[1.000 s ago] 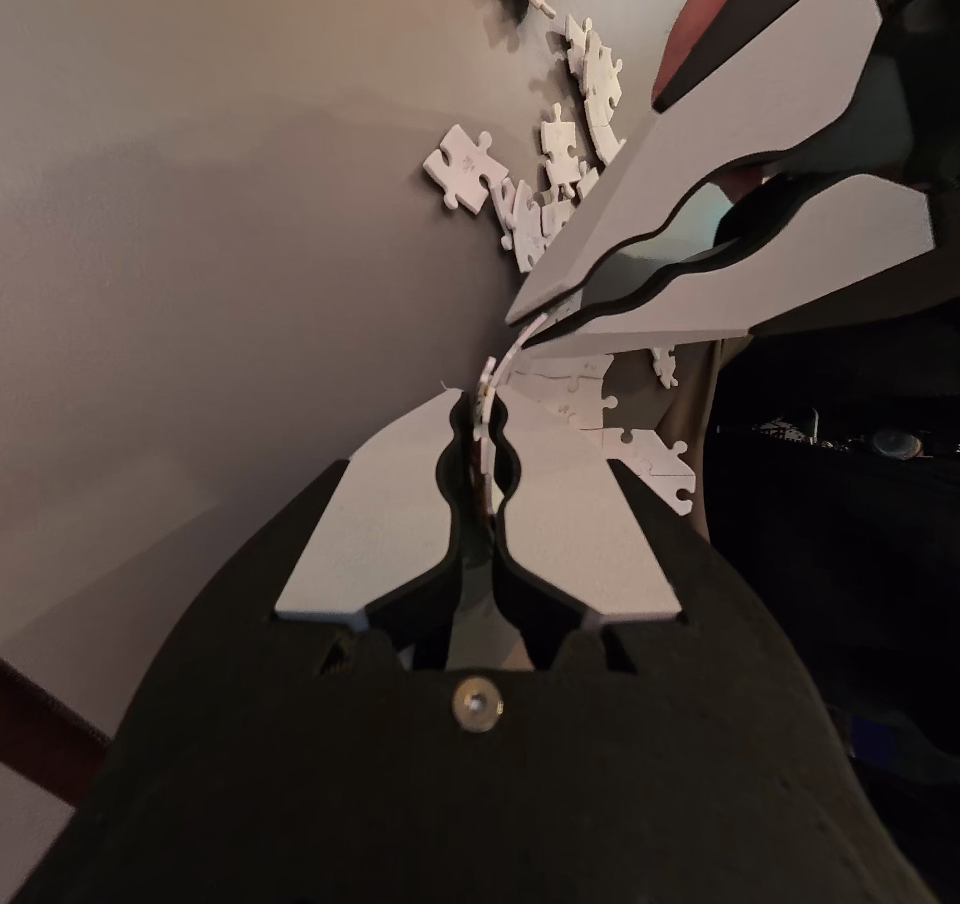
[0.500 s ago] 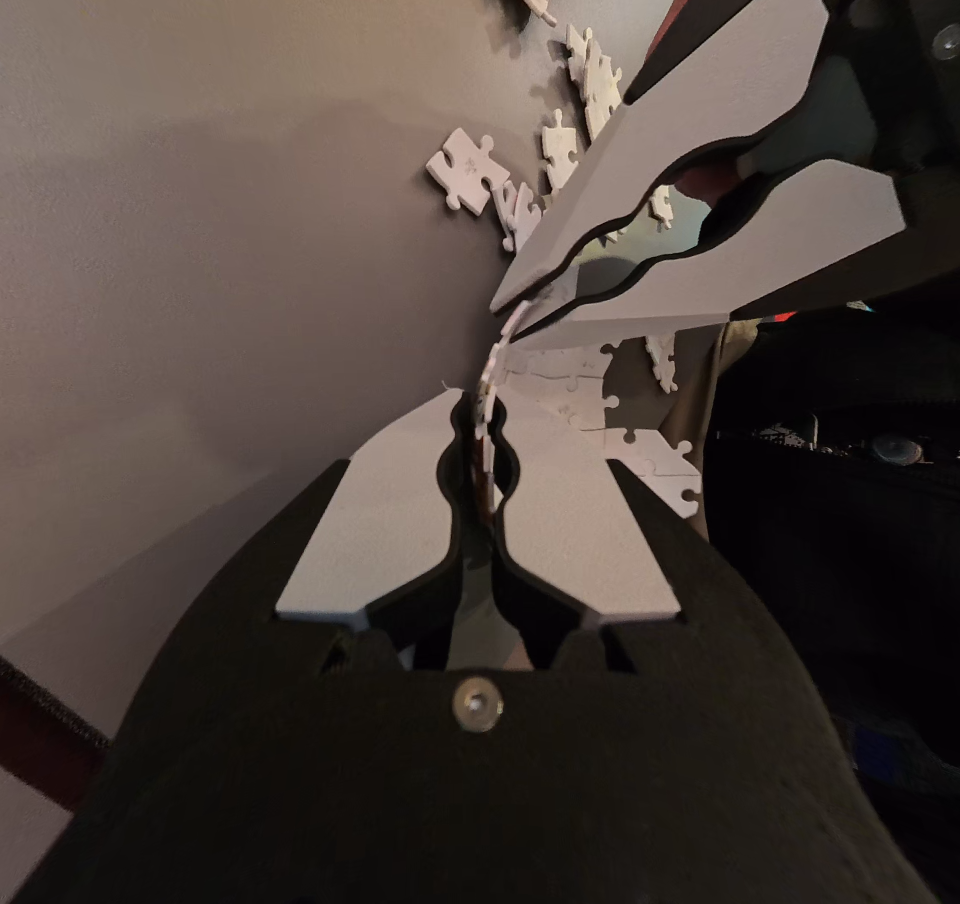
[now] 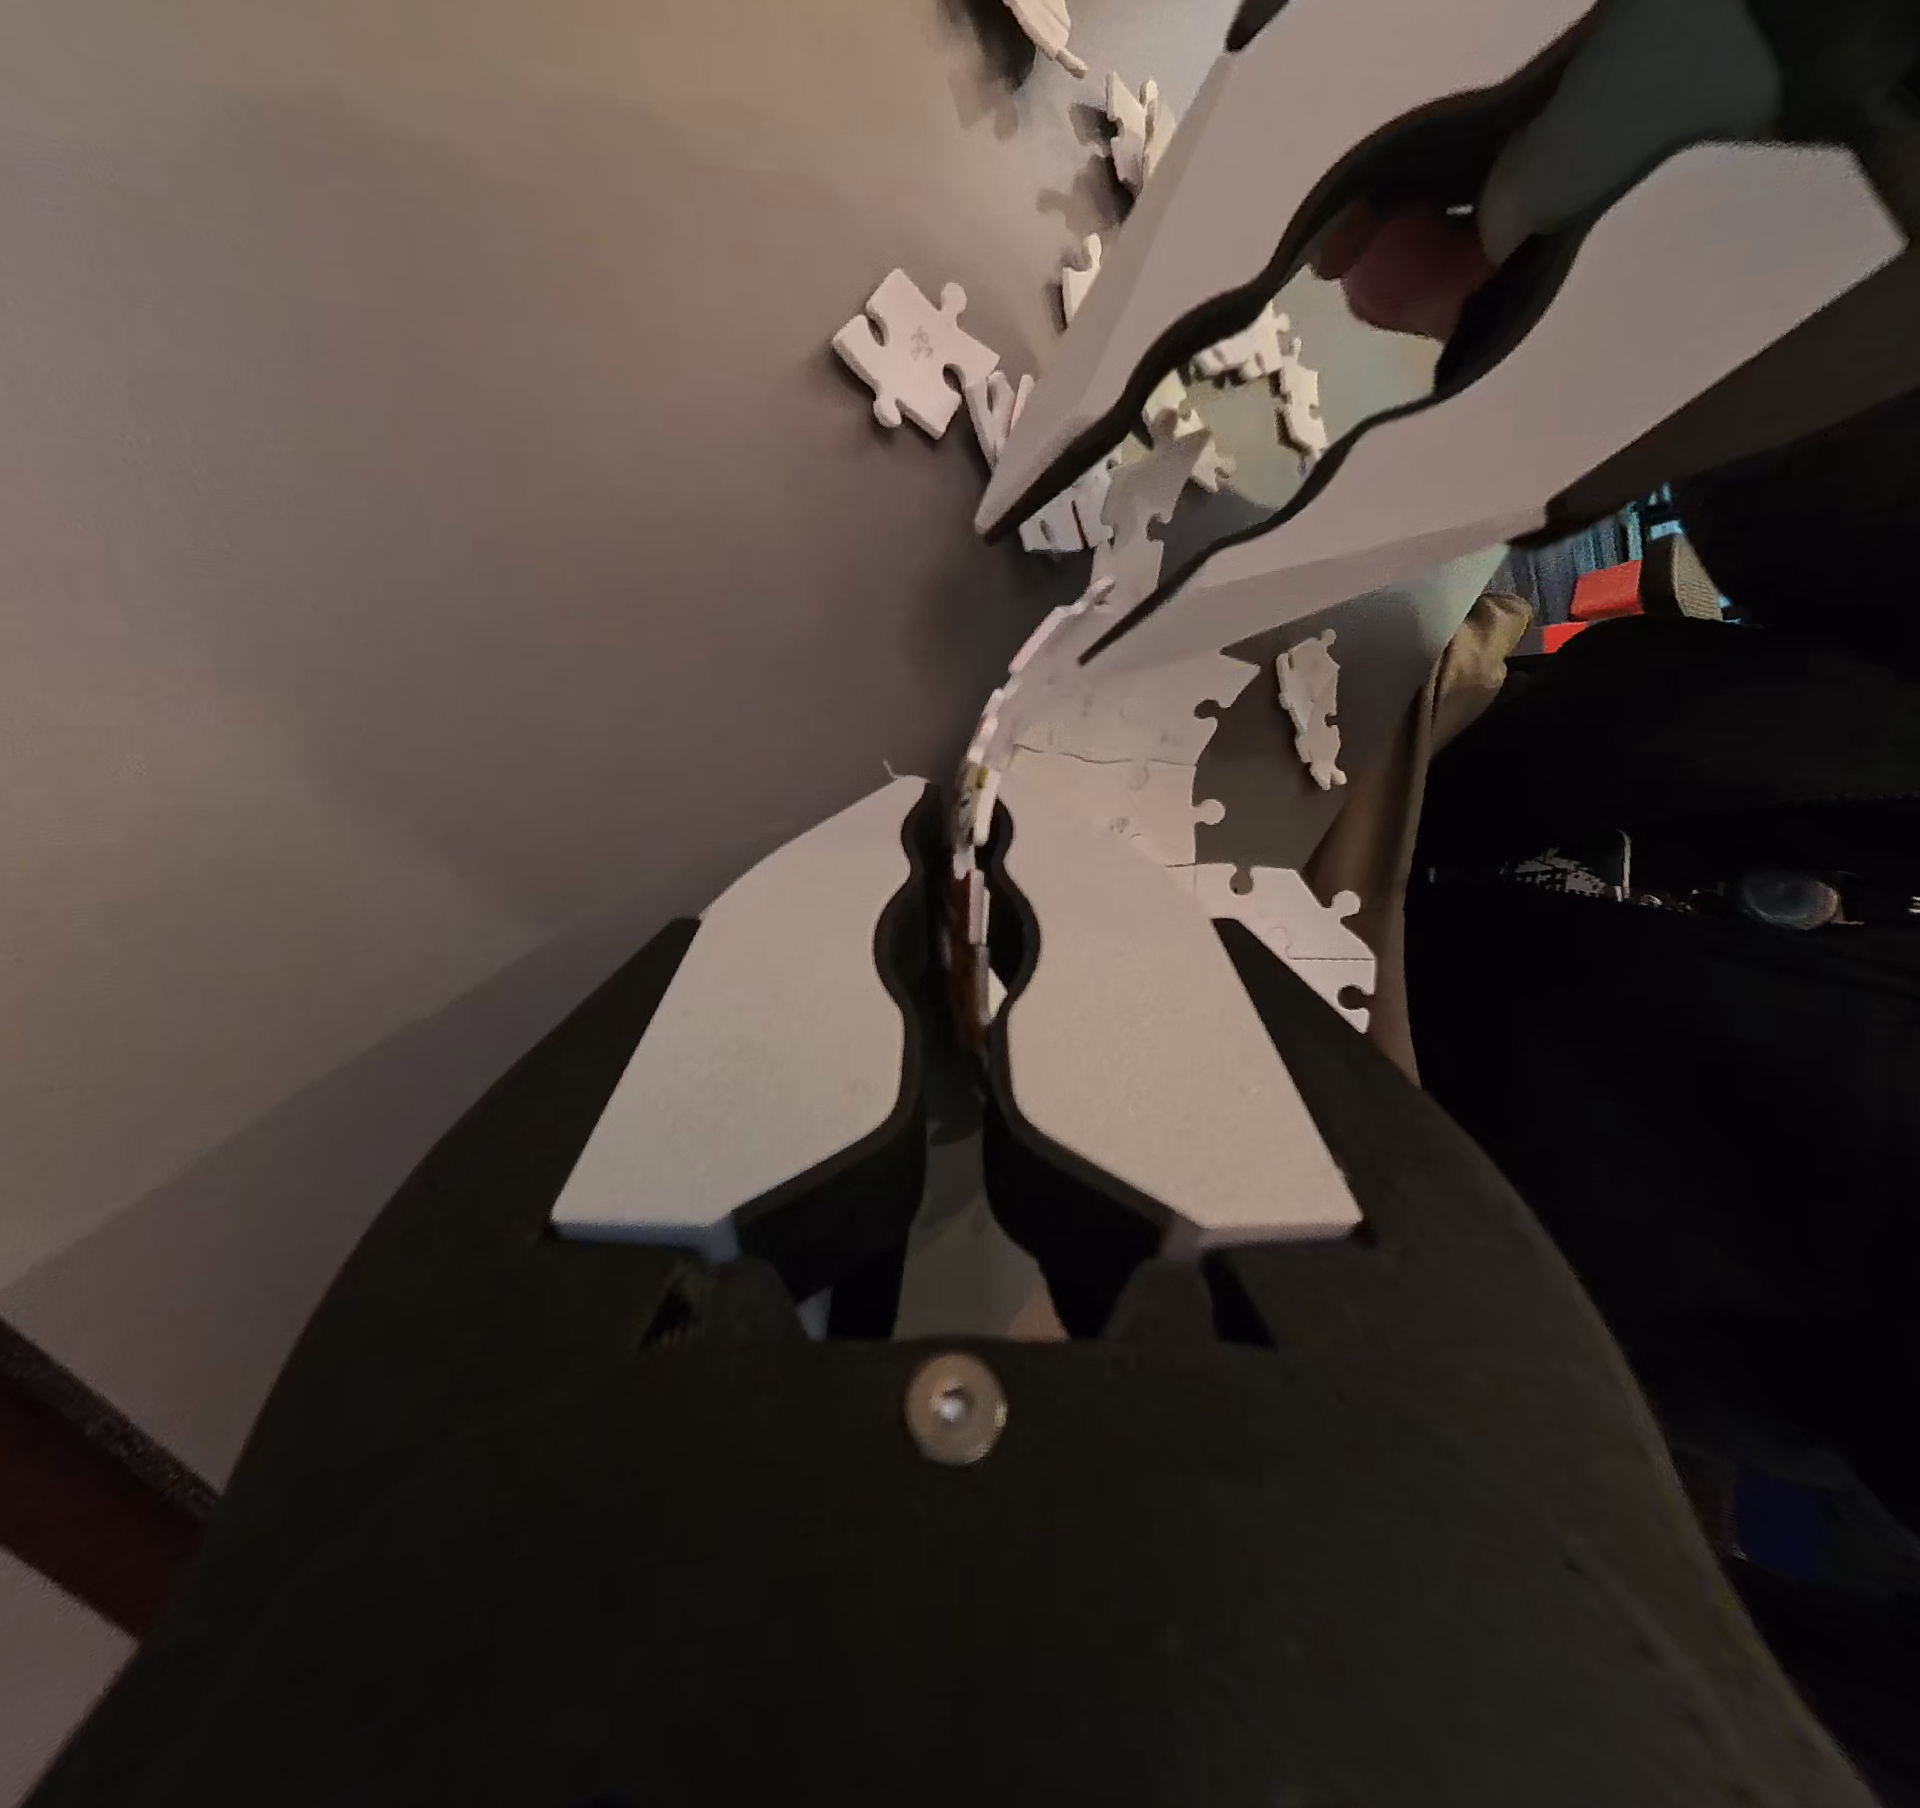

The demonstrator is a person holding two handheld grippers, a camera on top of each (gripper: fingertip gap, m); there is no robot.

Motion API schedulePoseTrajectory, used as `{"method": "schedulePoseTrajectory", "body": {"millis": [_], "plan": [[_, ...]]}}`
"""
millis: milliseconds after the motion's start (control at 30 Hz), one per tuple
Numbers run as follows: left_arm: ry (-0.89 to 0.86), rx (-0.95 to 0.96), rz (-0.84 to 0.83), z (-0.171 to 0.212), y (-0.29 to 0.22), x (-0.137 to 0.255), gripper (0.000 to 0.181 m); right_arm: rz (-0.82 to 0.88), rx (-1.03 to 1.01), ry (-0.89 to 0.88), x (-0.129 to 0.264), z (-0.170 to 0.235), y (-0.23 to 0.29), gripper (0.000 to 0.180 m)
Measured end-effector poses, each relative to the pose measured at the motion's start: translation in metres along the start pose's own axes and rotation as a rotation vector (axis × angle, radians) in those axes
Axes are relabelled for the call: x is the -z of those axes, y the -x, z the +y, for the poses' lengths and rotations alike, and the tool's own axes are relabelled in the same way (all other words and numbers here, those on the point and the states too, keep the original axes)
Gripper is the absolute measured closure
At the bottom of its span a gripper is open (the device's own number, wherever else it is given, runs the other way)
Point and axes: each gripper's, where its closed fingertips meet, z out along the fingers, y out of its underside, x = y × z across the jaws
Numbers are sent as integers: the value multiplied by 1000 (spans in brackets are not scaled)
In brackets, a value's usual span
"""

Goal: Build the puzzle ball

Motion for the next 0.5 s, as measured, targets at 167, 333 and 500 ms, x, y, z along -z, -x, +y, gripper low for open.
{"method": "schedulePoseTrajectory", "body": {"millis": [167, 333, 500], "plan": [[-6, -19, -10, -1, -2, 1, 175, -130, -45, 78, 5, 6, 3, 152], [-4, -31, -23, -2, -3, 1, 175, -190, -64, 130, -3, 12, 6, 160], [-3, -34, -30, -2, -3, 1, 175, -230, -79, 140, -10, 15, 12, 175]]}}
